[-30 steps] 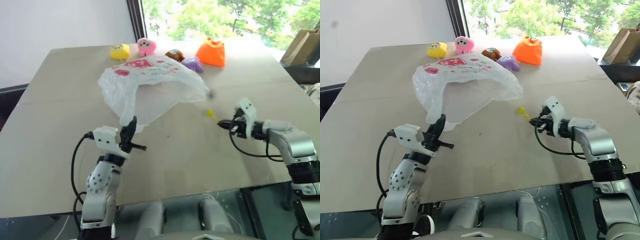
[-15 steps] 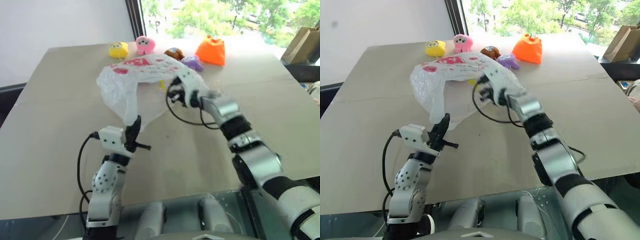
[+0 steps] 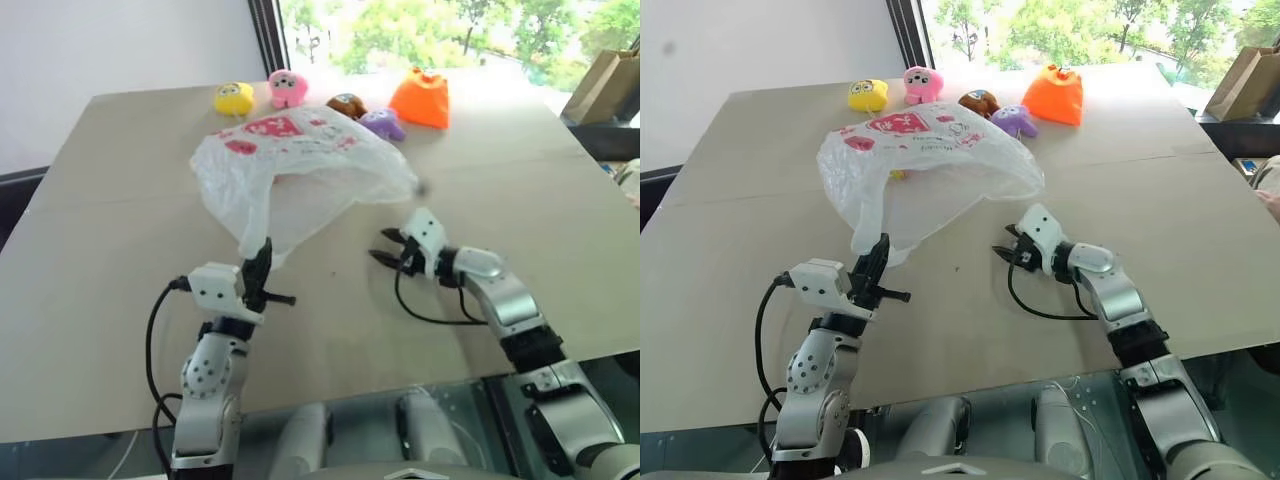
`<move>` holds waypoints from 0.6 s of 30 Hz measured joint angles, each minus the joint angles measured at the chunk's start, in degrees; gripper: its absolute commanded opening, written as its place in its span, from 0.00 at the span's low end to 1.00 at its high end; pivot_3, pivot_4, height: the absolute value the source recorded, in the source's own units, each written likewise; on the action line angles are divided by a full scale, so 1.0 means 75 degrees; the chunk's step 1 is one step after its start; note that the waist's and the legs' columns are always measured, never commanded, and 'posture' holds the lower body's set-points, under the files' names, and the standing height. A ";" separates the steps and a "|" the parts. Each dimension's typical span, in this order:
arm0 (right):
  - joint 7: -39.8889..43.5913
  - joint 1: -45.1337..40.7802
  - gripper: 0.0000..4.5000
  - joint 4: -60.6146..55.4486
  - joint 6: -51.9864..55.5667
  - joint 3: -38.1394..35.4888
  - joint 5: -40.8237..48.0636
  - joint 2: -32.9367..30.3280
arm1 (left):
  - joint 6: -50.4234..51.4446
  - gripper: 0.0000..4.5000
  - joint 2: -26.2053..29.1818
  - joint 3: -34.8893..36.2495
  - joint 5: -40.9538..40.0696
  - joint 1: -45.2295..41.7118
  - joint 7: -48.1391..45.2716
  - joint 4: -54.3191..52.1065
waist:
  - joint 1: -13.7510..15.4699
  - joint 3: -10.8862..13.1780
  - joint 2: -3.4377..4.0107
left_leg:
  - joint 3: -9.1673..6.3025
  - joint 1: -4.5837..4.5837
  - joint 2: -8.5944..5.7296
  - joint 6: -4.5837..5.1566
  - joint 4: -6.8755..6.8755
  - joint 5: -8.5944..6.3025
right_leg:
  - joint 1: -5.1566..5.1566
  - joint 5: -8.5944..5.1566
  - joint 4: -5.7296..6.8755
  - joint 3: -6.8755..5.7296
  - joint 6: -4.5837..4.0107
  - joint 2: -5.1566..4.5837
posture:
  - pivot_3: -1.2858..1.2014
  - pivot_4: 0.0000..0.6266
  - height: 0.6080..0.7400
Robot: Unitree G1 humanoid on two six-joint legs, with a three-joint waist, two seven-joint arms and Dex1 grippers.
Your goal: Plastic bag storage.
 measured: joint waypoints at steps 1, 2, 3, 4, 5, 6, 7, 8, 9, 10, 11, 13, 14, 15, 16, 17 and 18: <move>-0.0544 -0.0058 0.55 0.0044 -0.0006 -0.0233 -0.0126 0.0082 | 0.0000 0.00 0.0000 0.0001 0.0000 0.0003 0.0002 0.0000 | 0.0012 0.0000 0.0001 | -0.0003 0.0003 0.0006 0.0001 0.0005 0.0002 | 0.0007 0.0002 0.0000 0.0000 -0.0002 0.0009 | 0.52 0.24 1.00; -0.0746 -0.0119 0.55 0.0082 -0.0011 -0.0347 -0.0161 0.0103 | 0.0000 0.00 0.0000 0.0001 0.0000 0.0009 0.0004 0.0000 | 0.0029 0.0000 0.0000 | -0.0004 0.0008 0.0012 -0.0001 0.0015 0.0003 | 0.0015 0.0010 0.0000 0.0000 -0.0012 0.0018 | 0.52 0.24 1.00; -0.1076 -0.0262 0.55 0.0198 -0.0040 -0.0488 -0.0229 0.0146 | 0.0000 0.00 0.0001 0.0011 0.0000 0.0024 0.0007 0.0000 | 0.0034 0.0000 0.0000 | -0.0005 0.0017 0.0019 -0.0003 0.0021 0.0005 | 0.0027 0.0013 -0.0001 0.0000 -0.0018 0.0027 | 0.52 0.24 1.00; -0.1332 -0.0429 0.55 0.0354 -0.0091 -0.0596 -0.0293 0.0211 | 0.0002 0.00 0.0003 0.0012 -0.0001 0.0028 0.0009 0.0000 | 0.0031 0.0001 0.0000 | -0.0003 0.0024 0.0025 -0.0003 0.0025 0.0005 | 0.0032 0.0017 -0.0001 0.0002 -0.0020 0.0033 | 0.52 0.24 1.00; -0.1706 -0.0758 0.55 0.0729 -0.0177 -0.0766 -0.0365 0.0356 | 0.0001 0.00 0.0006 0.0012 0.0001 0.0029 0.0008 0.0002 | 0.0017 0.0001 0.0000 | 0.0003 0.0040 0.0030 -0.0003 0.0024 0.0005 | 0.0040 0.0021 -0.0001 0.0009 -0.0024 0.0040 | 0.52 0.24 1.00; -0.2039 -0.1101 0.55 0.1132 -0.0197 -0.0909 -0.0405 0.0477 | 0.0005 0.00 0.0006 -0.0002 0.0003 0.0011 0.0002 0.0009 | 0.0017 0.0002 0.0000 | 0.0008 0.0057 0.0034 -0.0003 0.0019 0.0005 | 0.0051 0.0023 0.0000 0.0012 -0.0028 0.0043 | 0.52 0.24 1.00; -0.2370 -0.1482 0.55 0.1628 -0.0231 -0.1046 -0.0440 0.0605 | 0.0004 0.00 0.0011 -0.0006 0.0005 0.0003 -0.0009 0.0009 | 0.0016 0.0002 0.0000 | 0.0008 0.0070 0.0039 -0.0003 0.0014 0.0005 | 0.0061 0.0023 -0.0001 0.0012 -0.0029 0.0048 | 0.52 0.24 1.00; -0.2649 -0.1849 0.55 0.2127 -0.0352 -0.1137 -0.0494 0.0693 | 0.0004 0.00 0.0017 -0.0006 0.0007 -0.0004 -0.0018 0.0011 | 0.0026 0.0001 0.0001 | 0.0004 0.0072 0.0042 -0.0003 0.0006 0.0005 | 0.0062 0.0023 -0.0001 0.0011 -0.0030 0.0051 | 0.52 0.24 1.00; -0.2816 -0.2260 0.55 0.2785 -0.0520 -0.1136 -0.0608 0.0768 | 0.0008 0.00 0.0033 0.0001 0.0009 -0.0015 -0.0018 0.0029 | 0.0018 0.0001 0.0001 | 0.0005 0.0072 0.0042 -0.0004 0.0004 0.0005 | 0.0062 0.0023 -0.0001 0.0011 -0.0031 0.0051 | 0.52 0.24 1.00; -0.2891 -0.2422 0.55 0.3076 -0.0591 -0.1128 -0.0679 0.0786 | 0.0009 0.00 0.0035 -0.0004 0.0009 -0.0041 -0.0023 0.0033 | 0.0024 0.0001 0.0001 | 0.0004 0.0071 0.0042 -0.0004 -0.0002 0.0005 | 0.0062 0.0023 -0.0003 0.0011 -0.0032 0.0051 | 0.52 0.24 1.00; -0.2941 -0.2610 0.55 0.3450 -0.0718 -0.1120 -0.0737 0.0829 | 0.0009 0.00 0.0041 -0.0001 0.0009 -0.0055 -0.0023 0.0035 | 0.0024 0.0001 0.0000 | 0.0005 0.0072 0.0042 -0.0005 -0.0001 0.0005 | 0.0062 0.0023 -0.0003 0.0011 -0.0032 0.0051 | 0.52 0.24 1.00; -0.2988 -0.3042 0.55 0.4529 -0.1063 -0.1095 -0.0865 0.0955 | 0.0014 0.00 0.0078 0.0012 0.0012 -0.0126 -0.0012 0.0040 | 0.0033 0.0001 0.0001 | 0.0007 0.0068 0.0041 -0.0007 -0.0002 0.0006 | 0.0061 0.0023 -0.0011 0.0012 -0.0033 0.0049 | 0.52 0.24 1.00; -0.3070 -0.3178 0.55 0.4971 -0.1221 -0.1081 -0.0949 0.0993 | 0.0014 0.00 0.0099 0.0018 0.0012 -0.0163 -0.0002 0.0040 | 0.0041 0.0001 0.0001 | 0.0007 0.0061 0.0040 -0.0011 -0.0005 0.0008 | 0.0059 0.0023 -0.0020 0.0012 -0.0033 0.0046 | 0.52 0.24 1.00; -0.3121 -0.3225 0.55 0.5218 -0.1338 -0.1081 -0.0995 0.1002 | 0.0014 0.00 0.0105 0.0024 0.0011 -0.0163 0.0007 0.0040 | 0.0043 0.0002 0.0001 | 0.0008 0.0057 0.0038 -0.0019 -0.0007 0.0011 | 0.0059 0.0023 -0.0030 0.0012 -0.0033 0.0042 | 0.52 0.24 1.00; -0.3231 -0.3318 0.55 0.5552 -0.1489 -0.1093 -0.1021 0.0996 | 0.0015 0.00 0.0108 0.0034 0.0011 -0.0150 0.0015 0.0040 | 0.0041 0.0002 0.0002 | 0.0013 0.0051 0.0037 -0.0021 -0.0009 0.0012 | 0.0055 0.0023 -0.0036 0.0015 -0.0033 0.0041 | 0.52 0.24 1.00; -0.3369 -0.3412 0.55 0.5853 -0.1653 -0.1144 -0.1027 0.0976 | 0.0015 0.00 0.0112 0.0054 0.0011 -0.0143 0.0024 0.0040 | 0.0039 0.0002 0.0002 | 0.0017 0.0041 0.0035 -0.0036 -0.0009 0.0020 | 0.0046 0.0023 -0.0038 0.0019 -0.0033 0.0038 | 0.52 0.24 1.00; -0.3455 -0.3471 0.55 0.5997 -0.1741 -0.1192 -0.1028 0.0963 | 0.0015 0.00 0.0112 0.0072 0.0011 -0.0143 0.0031 0.0040 | 0.0033 0.0002 0.0002 | 0.0021 0.0031 0.0034 -0.0038 -0.0009 0.0022 | 0.0034 0.0023 -0.0037 0.0023 -0.0032 0.0038 | 0.52 0.24 1.00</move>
